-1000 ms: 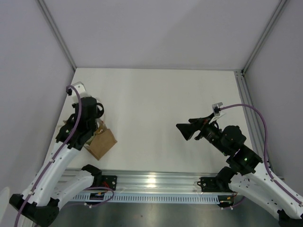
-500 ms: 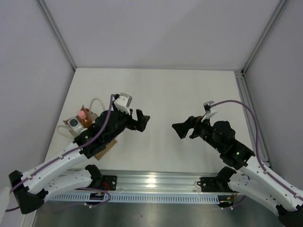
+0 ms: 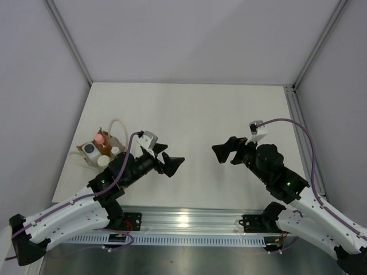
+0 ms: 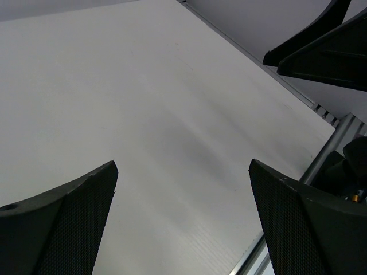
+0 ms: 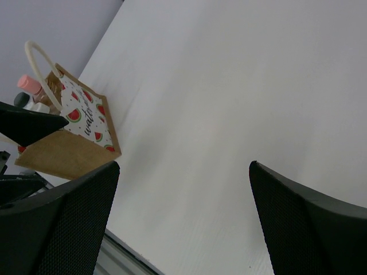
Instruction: Place the personal care products into the canvas bag
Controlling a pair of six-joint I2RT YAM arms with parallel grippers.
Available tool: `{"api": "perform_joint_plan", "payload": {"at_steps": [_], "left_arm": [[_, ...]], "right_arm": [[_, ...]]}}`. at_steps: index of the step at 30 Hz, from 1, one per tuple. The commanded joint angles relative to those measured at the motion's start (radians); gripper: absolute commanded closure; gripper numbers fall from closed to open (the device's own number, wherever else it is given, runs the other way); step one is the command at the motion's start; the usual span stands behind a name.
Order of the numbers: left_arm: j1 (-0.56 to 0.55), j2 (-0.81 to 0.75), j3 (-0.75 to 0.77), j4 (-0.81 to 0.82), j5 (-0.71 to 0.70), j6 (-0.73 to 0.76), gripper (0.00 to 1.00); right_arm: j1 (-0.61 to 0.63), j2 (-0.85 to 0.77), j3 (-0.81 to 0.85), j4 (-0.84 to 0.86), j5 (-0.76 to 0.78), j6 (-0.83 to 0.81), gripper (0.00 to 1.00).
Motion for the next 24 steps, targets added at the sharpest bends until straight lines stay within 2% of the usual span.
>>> {"api": "perform_joint_plan", "payload": {"at_steps": [1,7,12,24], "left_arm": [[-0.016,-0.053,-0.022,0.040,0.008,0.028,0.01],[-0.053,-0.187,-0.054,0.046,-0.014,0.031,0.01],[-0.062,-0.201,-0.056,0.049,0.020,0.016,0.01],[-0.070,-0.225,-0.063,0.035,-0.037,0.034,0.01]], "right_arm": [[0.012,0.015,0.058,-0.015,0.035,0.000,0.01],[0.030,0.047,0.047,0.005,0.027,0.005,0.01],[0.032,0.066,0.046,0.014,0.035,-0.012,0.01],[0.033,0.083,0.036,0.039,0.033,-0.013,0.01]]}}
